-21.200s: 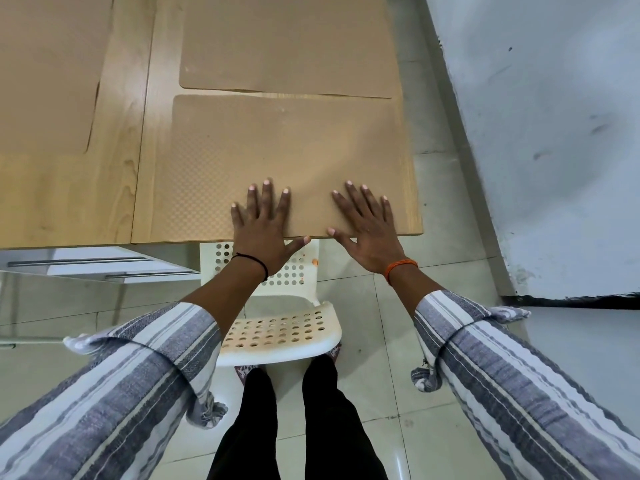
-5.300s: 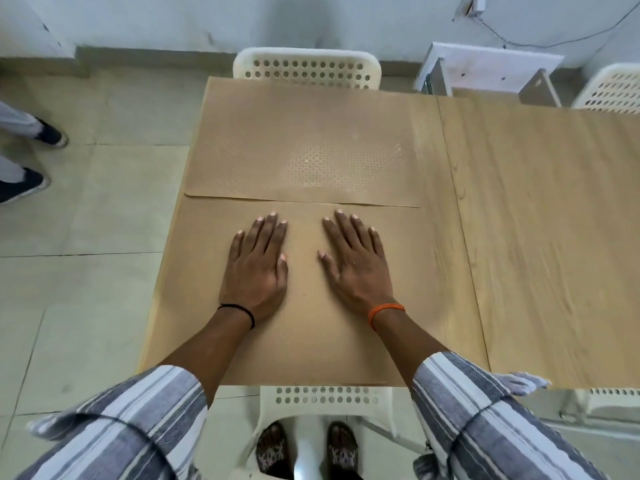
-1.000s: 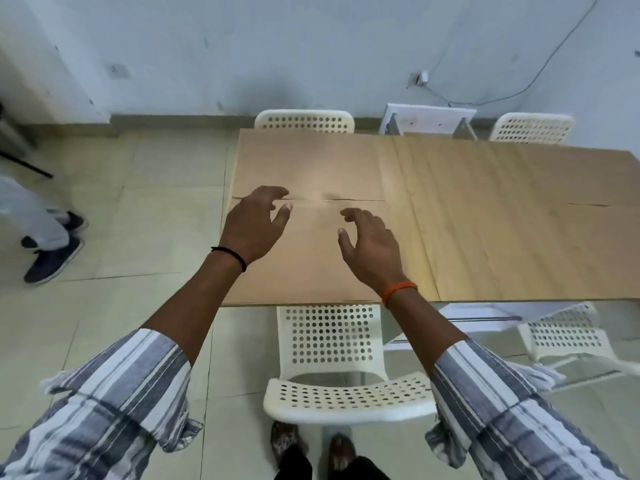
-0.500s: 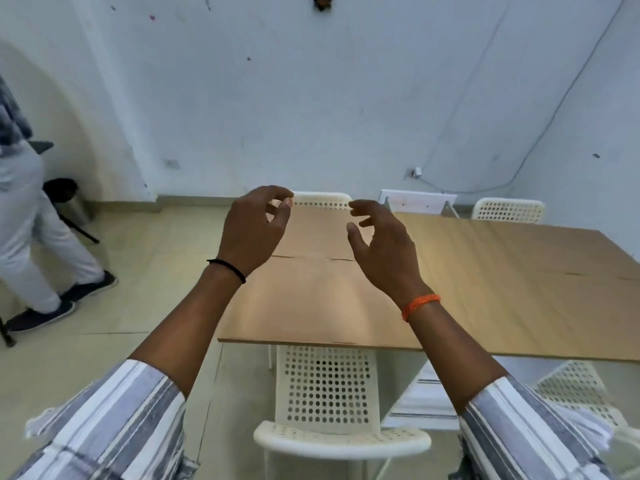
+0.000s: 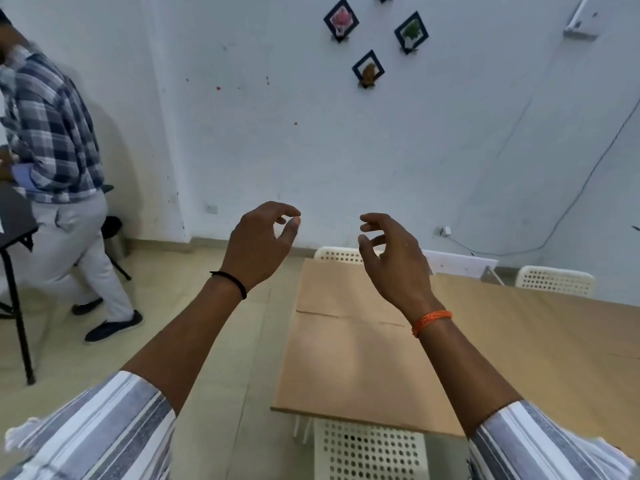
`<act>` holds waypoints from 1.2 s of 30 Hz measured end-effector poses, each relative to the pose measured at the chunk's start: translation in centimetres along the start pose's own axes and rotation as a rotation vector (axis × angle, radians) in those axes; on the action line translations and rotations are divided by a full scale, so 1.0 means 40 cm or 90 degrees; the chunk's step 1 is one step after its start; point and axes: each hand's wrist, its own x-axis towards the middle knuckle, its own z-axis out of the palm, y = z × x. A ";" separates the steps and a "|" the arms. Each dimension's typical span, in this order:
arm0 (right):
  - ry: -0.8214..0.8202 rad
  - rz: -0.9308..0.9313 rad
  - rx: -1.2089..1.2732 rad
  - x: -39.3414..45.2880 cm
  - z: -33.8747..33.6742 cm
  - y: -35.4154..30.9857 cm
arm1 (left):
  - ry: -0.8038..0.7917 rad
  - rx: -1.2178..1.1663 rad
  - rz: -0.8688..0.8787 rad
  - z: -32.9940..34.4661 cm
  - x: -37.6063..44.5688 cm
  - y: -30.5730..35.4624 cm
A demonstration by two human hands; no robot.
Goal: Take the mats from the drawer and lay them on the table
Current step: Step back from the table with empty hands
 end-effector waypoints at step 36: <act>0.180 0.136 -0.169 1.244 0.813 0.216 | -0.123 -0.194 0.177 0.409 1.349 -0.906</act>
